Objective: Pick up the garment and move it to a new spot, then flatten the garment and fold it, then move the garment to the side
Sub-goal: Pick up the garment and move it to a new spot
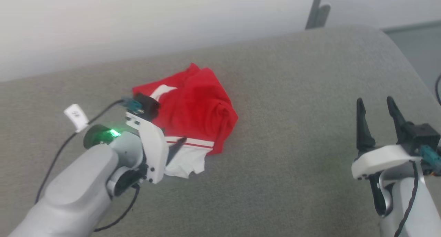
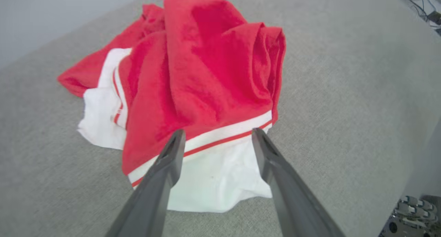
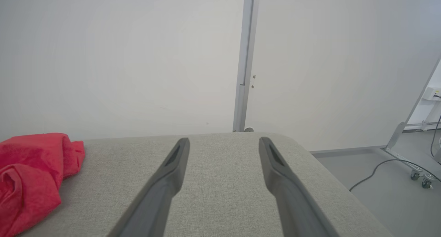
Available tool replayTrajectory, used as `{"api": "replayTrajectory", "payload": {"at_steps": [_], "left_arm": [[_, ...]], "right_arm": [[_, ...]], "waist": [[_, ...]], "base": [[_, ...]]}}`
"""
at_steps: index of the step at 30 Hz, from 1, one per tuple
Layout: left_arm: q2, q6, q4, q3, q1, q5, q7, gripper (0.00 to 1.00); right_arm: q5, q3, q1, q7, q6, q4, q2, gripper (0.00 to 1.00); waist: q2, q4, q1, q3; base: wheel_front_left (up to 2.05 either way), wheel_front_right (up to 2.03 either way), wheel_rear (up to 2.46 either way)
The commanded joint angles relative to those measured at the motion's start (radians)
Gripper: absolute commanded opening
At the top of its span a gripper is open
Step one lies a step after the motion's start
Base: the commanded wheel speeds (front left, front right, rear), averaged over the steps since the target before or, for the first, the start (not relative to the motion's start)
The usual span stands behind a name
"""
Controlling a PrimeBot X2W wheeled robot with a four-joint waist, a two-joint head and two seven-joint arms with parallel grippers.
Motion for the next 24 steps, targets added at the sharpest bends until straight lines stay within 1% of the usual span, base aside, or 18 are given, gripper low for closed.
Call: {"api": "replayTrajectory", "payload": {"at_steps": [1,3,4,7,15,17,19,24], "left_arm": [[0.023,0.006,-0.038,0.031,0.036,-0.01,-0.066,1.0],[0.049,0.01,-0.069,0.056,0.057,-0.001,-0.128,1.0],[0.049,0.01,-0.069,0.056,0.057,-0.001,-0.128,1.0],[0.082,0.028,-0.108,0.095,0.103,0.01,-0.232,1.0],[0.17,0.102,-0.192,0.208,0.26,0.012,-0.48,1.0],[0.18,0.126,-0.206,0.236,0.309,-0.009,-0.521,1.0],[0.203,0.135,-0.22,0.261,0.348,-0.015,-0.564,1.0],[0.24,0.169,-0.246,0.318,0.445,-0.025,-0.645,1.0]], "right_arm": [[-0.01,0.0,0.024,-0.007,-0.001,0.001,0.002,1.0],[-0.018,0.001,0.036,-0.006,-0.001,0.003,0.002,1.0],[-0.018,0.001,0.036,-0.006,-0.001,0.003,0.002,1.0],[-0.021,0.001,0.053,-0.006,-0.001,0.007,0.002,1.0],[-0.042,-0.019,0.088,-0.006,-0.001,0.007,0.002,1.0],[-0.042,-0.028,0.099,-0.006,-0.001,0.008,0.002,1.0],[-0.042,-0.035,0.105,-0.006,-0.001,0.004,0.002,1.0],[-0.04,-0.04,0.126,-0.006,-0.001,-0.002,0.002,1.0]], "waist": [[0.0,0.034,0.0,-0.043],[0.0,0.049,0.0,-0.061],[0.0,0.049,0.0,-0.061],[0.0,0.071,0.0,-0.086],[0.0,0.138,0.0,-0.124],[0.0,0.155,0.0,-0.132],[0.0,0.172,0.0,-0.137],[0.0,0.208,0.0,-0.15]], "base": [[0.0,0.0,0.0],[0.0,0.0,0.0],[0.0,0.0,0.0],[0.0,0.0,0.0],[0.0,0.0,0.0],[0.0,0.0,0.0],[0.0,0.0,0.0],[0.0,0.0,0.0]]}}
